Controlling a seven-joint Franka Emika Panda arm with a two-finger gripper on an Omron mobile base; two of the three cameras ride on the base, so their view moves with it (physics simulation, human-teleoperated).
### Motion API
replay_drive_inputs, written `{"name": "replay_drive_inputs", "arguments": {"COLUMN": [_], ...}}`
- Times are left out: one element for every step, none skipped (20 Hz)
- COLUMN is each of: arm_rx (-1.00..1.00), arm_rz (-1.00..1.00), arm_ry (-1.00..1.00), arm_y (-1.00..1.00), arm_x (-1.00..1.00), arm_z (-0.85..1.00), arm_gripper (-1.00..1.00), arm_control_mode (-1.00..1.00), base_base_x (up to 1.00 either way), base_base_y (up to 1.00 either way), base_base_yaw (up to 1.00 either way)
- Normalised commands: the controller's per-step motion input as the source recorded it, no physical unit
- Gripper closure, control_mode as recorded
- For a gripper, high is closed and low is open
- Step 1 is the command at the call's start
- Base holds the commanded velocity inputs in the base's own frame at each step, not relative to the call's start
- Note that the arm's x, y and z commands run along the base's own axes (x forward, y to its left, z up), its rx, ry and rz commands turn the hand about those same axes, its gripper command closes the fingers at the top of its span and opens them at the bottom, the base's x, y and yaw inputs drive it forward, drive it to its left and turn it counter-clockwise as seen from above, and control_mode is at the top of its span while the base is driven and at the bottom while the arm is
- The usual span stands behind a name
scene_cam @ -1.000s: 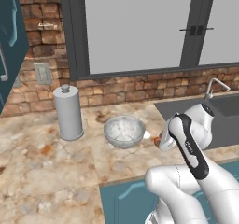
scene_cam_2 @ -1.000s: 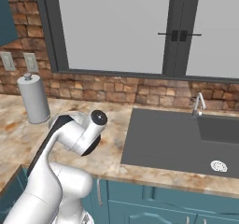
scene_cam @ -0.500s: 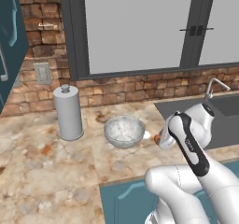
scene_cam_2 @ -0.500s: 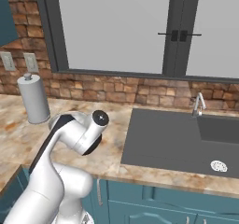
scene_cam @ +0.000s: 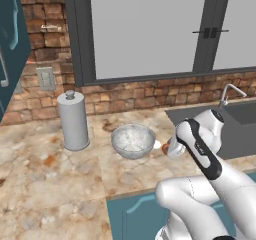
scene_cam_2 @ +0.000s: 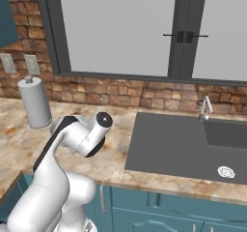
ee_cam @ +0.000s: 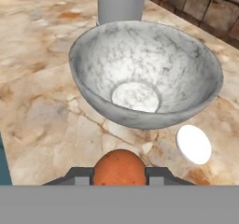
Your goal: Gather the eggs and milk located in the vicinity of the sink area and place them right next to the bowl.
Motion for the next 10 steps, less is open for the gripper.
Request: {"name": "replay_drive_inputs", "arguments": {"arm_rx": [0.00, 0.00, 0.00, 0.00, 0.00, 0.00, 0.00, 0.00, 0.00, 0.00], "arm_rz": [0.00, 0.00, 0.00, 0.00, 0.00, 0.00, 0.00, 0.00, 0.00, 0.00], "arm_ry": [0.00, 0.00, -0.01, -0.02, -0.04, -0.04, -0.04, -0.05, -0.04, -0.03], "arm_y": [0.06, 0.03, 0.00, 0.00, 0.00, 0.00, 0.00, 0.01, 0.05, 0.07], "arm_x": [0.03, 0.02, 0.01, 0.00, 0.00, 0.00, 0.00, 0.00, 0.00, 0.00], "arm_z": [-0.21, -0.22, -0.22, -0.25, -0.26, -0.26, -0.26, -0.24, -0.21, -0.20], "arm_gripper": [1.00, 1.00, 1.00, 1.00, 1.00, 1.00, 1.00, 1.00, 1.00, 1.00], "arm_control_mode": [-1.00, -1.00, -1.00, -1.00, -1.00, -1.00, -1.00, -1.00, -1.00, -1.00], "base_base_x": [0.00, 0.00, 0.00, 0.00, 0.00, 0.00, 0.00, 0.00, 0.00, 0.00], "base_base_y": [0.00, 0.00, 0.00, 0.00, 0.00, 0.00, 0.00, 0.00, 0.00, 0.00], "base_base_yaw": [0.00, 0.00, 0.00, 0.00, 0.00, 0.00, 0.00, 0.00, 0.00, 0.00]}}
